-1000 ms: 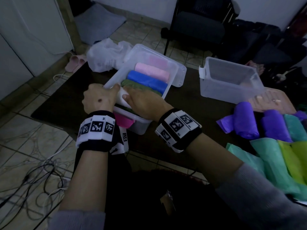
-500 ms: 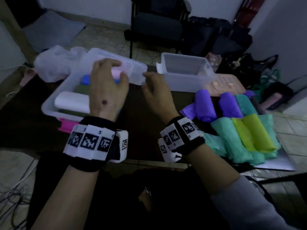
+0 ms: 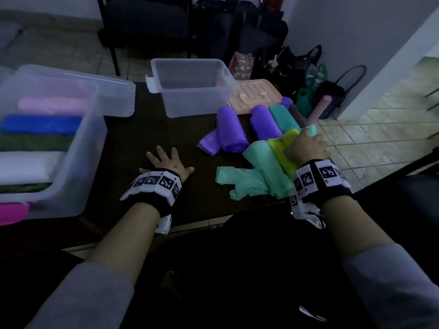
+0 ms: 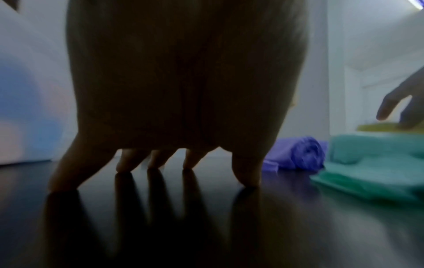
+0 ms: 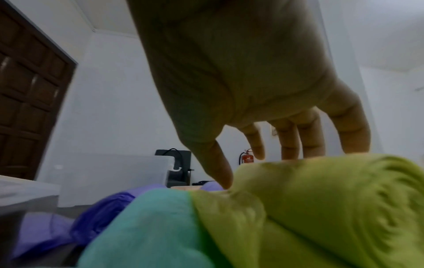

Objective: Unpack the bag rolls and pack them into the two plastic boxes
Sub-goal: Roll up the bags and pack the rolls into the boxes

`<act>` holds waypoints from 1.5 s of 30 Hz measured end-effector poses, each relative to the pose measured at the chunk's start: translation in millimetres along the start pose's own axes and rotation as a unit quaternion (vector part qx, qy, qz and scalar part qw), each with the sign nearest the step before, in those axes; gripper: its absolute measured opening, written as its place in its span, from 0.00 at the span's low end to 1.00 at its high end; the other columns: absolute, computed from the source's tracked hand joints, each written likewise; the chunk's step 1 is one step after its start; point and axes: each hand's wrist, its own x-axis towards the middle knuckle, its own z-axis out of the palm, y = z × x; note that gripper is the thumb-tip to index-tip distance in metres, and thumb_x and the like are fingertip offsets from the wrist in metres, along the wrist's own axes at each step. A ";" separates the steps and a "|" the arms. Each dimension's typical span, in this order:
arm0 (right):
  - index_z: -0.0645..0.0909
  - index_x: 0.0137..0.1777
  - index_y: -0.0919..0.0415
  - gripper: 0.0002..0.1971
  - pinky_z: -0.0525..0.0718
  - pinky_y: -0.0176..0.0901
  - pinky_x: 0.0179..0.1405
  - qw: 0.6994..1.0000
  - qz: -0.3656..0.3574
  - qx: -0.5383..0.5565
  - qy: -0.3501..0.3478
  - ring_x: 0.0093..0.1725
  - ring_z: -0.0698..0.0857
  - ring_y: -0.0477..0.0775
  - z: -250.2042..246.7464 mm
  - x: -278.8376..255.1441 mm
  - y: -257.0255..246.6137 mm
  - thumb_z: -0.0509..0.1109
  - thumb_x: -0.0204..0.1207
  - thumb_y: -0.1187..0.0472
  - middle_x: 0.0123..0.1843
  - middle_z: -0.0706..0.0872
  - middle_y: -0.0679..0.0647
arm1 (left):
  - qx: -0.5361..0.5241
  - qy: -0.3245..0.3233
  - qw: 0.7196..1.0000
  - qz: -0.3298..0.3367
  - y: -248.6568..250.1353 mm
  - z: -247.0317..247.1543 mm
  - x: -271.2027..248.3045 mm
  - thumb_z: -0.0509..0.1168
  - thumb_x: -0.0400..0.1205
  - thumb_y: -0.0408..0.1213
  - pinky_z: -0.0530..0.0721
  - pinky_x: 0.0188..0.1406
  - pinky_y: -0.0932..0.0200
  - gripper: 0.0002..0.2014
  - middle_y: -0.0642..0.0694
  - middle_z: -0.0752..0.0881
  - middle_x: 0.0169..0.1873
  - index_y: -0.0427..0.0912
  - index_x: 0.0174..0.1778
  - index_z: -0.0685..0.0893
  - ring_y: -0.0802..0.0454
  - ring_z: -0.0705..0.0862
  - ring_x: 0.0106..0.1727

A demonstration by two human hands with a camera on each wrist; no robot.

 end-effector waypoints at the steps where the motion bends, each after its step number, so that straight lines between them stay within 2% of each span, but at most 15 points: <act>1: 0.62 0.75 0.61 0.27 0.64 0.64 0.71 1.000 0.006 -0.007 -0.018 0.75 0.64 0.69 0.3 1.9 3.9 0.64 0.77 0.60 0.75 0.64 0.67 | 0.010 -0.001 1.000 -0.005 1.2 4.0 -0.1 0.57 0.82 0.59 0.49 0.76 0.27 0.41 0.40 0.34 0.81 0.50 0.83 0.41 0.34 0.35 0.81; 5: 0.60 0.76 0.63 0.27 0.66 0.62 0.70 0.999 0.014 -0.029 -0.033 0.75 0.64 0.68 3.1 7.1 8.4 0.62 0.79 0.60 0.76 0.64 0.67 | 0.022 -0.007 1.000 0.001 -2.5 12.0 -2.2 0.52 0.81 0.64 0.44 0.76 0.29 0.42 0.41 0.29 0.80 0.50 0.82 0.36 0.35 0.31 0.80; 15: 0.64 0.74 0.66 0.23 0.67 0.62 0.69 0.999 -0.008 -0.035 -0.002 0.75 0.66 0.67 2.9 6.0 1.9 0.59 0.81 0.60 0.75 0.68 0.67 | 0.017 -0.022 1.000 0.010 -6.4 9.0 -5.5 0.52 0.80 0.65 0.42 0.77 0.30 0.42 0.43 0.29 0.80 0.52 0.82 0.36 0.37 0.31 0.81; 19: 0.66 0.73 0.69 0.30 0.72 0.59 0.67 0.997 -0.071 0.034 -0.013 0.70 0.73 0.68 -15.0 -4.9 -14.7 0.68 0.76 0.53 0.71 0.75 0.67 | 0.013 -0.032 0.999 0.017 -8.4 6.2 -5.0 0.53 0.80 0.64 0.42 0.76 0.30 0.43 0.43 0.29 0.80 0.52 0.82 0.36 0.37 0.31 0.81; 22: 0.72 0.68 0.72 0.26 0.74 0.49 0.58 0.981 -0.175 0.074 -0.043 0.63 0.79 0.65 -32.0 -24.0 -41.6 0.66 0.77 0.52 0.65 0.79 0.67 | 0.010 -0.028 0.999 0.021 -9.5 6.3 -4.4 0.55 0.80 0.64 0.43 0.76 0.30 0.43 0.43 0.29 0.80 0.52 0.82 0.37 0.37 0.32 0.81; 26: 0.79 0.61 0.65 0.19 0.75 0.40 0.34 0.939 -0.250 0.206 -0.120 0.47 0.78 0.53 -47.9 -60.7 -84.2 0.66 0.78 0.51 0.53 0.81 0.57 | 0.008 -0.024 0.999 0.035 -13.6 7.8 -2.1 0.54 0.80 0.64 0.43 0.76 0.30 0.43 0.43 0.30 0.80 0.53 0.82 0.37 0.37 0.32 0.81; 27: 0.79 0.61 0.64 0.17 0.79 0.37 0.35 0.919 -0.256 0.262 -0.148 0.46 0.80 0.52 -50.6 -71.3 -94.2 0.66 0.79 0.52 0.52 0.82 0.56 | 0.007 -0.022 0.999 0.037 -14.8 8.8 -1.8 0.54 0.80 0.64 0.43 0.77 0.30 0.42 0.44 0.30 0.80 0.53 0.82 0.37 0.37 0.32 0.81; 29: 0.79 0.61 0.64 0.15 0.86 0.44 0.47 0.860 -0.237 0.395 -0.220 0.48 0.85 0.52 -52.9 -85.5 -112.3 0.66 0.79 0.56 0.51 0.85 0.56 | 0.004 -0.015 0.999 0.041 -16.2 10.7 -1.6 0.53 0.80 0.65 0.43 0.77 0.31 0.42 0.44 0.30 0.80 0.53 0.82 0.37 0.38 0.32 0.81; 31: 0.79 0.59 0.64 0.12 0.87 0.45 0.44 0.805 -0.201 0.495 -0.258 0.42 0.86 0.50 -47.3 -91.0 -126.5 0.66 0.79 0.59 0.45 0.86 0.54 | 0.003 -0.009 0.999 0.046 -17.5 12.6 -0.8 0.52 0.80 0.65 0.43 0.77 0.31 0.42 0.45 0.30 0.81 0.53 0.82 0.37 0.38 0.32 0.81; 32: 0.78 0.59 0.64 0.12 0.86 0.43 0.41 0.794 -0.184 0.519 -0.258 0.40 0.85 0.48 -39.3 -90.7 -132.1 0.66 0.79 0.60 0.44 0.86 0.54 | 0.003 -0.007 0.999 0.048 -18.4 13.4 0.0 0.52 0.80 0.65 0.43 0.77 0.32 0.42 0.45 0.30 0.81 0.53 0.82 0.38 0.39 0.32 0.81; 34: 0.76 0.63 0.66 0.18 0.87 0.48 0.45 0.805 -0.155 0.522 -0.237 0.45 0.86 0.53 -17.5 -89.7 -137.7 0.69 0.76 0.58 0.51 0.86 0.58 | 0.004 -0.002 0.999 0.053 -20.0 14.4 2.0 0.52 0.80 0.66 0.44 0.77 0.32 0.41 0.45 0.31 0.81 0.52 0.83 0.41 0.39 0.33 0.81; 36: 0.71 0.68 0.70 0.25 0.84 0.57 0.57 0.842 -0.136 0.482 -0.204 0.57 0.84 0.61 10.7 -83.8 -135.2 0.71 0.74 0.60 0.60 0.83 0.63 | 0.006 0.004 0.998 0.057 -21.7 15.5 3.2 0.52 0.80 0.66 0.43 0.77 0.32 0.41 0.45 0.31 0.81 0.51 0.83 0.44 0.39 0.33 0.81; 38: 0.64 0.71 0.71 0.27 0.79 0.55 0.65 0.882 -0.114 0.419 -0.184 0.64 0.80 0.63 37.0 -80.7 -125.6 0.69 0.76 0.64 0.65 0.79 0.64 | 0.001 0.013 0.998 0.063 -22.8 16.9 3.6 0.53 0.79 0.67 0.43 0.77 0.33 0.43 0.45 0.31 0.81 0.52 0.83 0.42 0.39 0.33 0.81; 42: 0.52 0.76 0.72 0.31 0.72 0.50 0.65 0.904 -0.102 0.371 -0.186 0.64 0.77 0.62 69.2 -77.2 -105.6 0.65 0.79 0.66 0.63 0.75 0.66 | -0.006 0.012 0.997 0.072 -23.2 14.9 3.9 0.56 0.78 0.65 0.44 0.77 0.32 0.44 0.45 0.31 0.81 0.53 0.82 0.38 0.39 0.33 0.81; 45: 0.48 0.77 0.73 0.32 0.70 0.48 0.64 0.924 -0.132 0.309 -0.181 0.69 0.75 0.68 74.3 -75.7 -102.8 0.61 0.80 0.66 0.70 0.73 0.71 | 0.006 -0.021 0.997 0.075 -25.7 1.2 4.7 0.63 0.77 0.62 0.48 0.77 0.31 0.47 0.43 0.33 0.81 0.52 0.83 0.41 0.37 0.35 0.82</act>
